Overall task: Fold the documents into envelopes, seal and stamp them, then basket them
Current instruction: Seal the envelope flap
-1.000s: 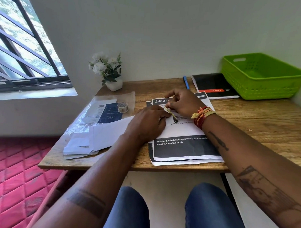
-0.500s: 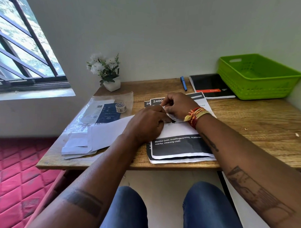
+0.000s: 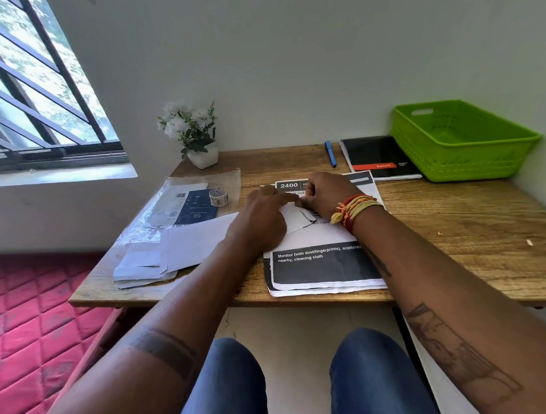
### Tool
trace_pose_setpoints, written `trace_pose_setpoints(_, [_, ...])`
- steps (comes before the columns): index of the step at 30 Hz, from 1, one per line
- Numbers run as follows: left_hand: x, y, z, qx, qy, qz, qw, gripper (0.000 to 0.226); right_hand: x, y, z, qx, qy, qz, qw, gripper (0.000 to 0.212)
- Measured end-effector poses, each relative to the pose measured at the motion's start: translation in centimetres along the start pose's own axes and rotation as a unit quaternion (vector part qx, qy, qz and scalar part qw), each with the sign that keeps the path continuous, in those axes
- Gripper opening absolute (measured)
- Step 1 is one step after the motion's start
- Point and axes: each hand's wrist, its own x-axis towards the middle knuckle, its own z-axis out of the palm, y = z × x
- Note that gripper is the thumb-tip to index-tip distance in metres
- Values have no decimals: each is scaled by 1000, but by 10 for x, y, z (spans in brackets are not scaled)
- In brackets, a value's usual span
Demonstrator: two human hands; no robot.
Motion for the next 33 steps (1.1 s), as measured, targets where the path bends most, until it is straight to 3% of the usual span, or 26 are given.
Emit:
trace_pose_setpoints(10, [2,8,-6,35,-53,-17,998,61,-19,9,-22,-36,-98,0,995,30])
trace_pose_setpoints(13, [4,8,-4,31,-50,-24,998,57,-26,13,-30,-50,-135,-1,990,32])
trace_pose_setpoints(17, [10,12,-2,24,-20,-43,999,35,-26,12,-35,-76,-175,9,982,38])
trace_pose_setpoints(20, [14,13,0,37,-27,-60,997,42,-23,13,-43,-70,-203,10,977,39])
trace_pose_setpoints(23, [17,11,2,38,-28,-62,997,49,-20,13,-46,-74,-171,17,982,53])
trace_pose_setpoints(27, [25,6,4,16,-12,-63,998,34,-18,11,-27,-151,-146,2,978,68])
trace_pose_setpoints(33, [43,2,11,-12,23,-100,995,28,-9,18,-41,-117,-214,15,970,42])
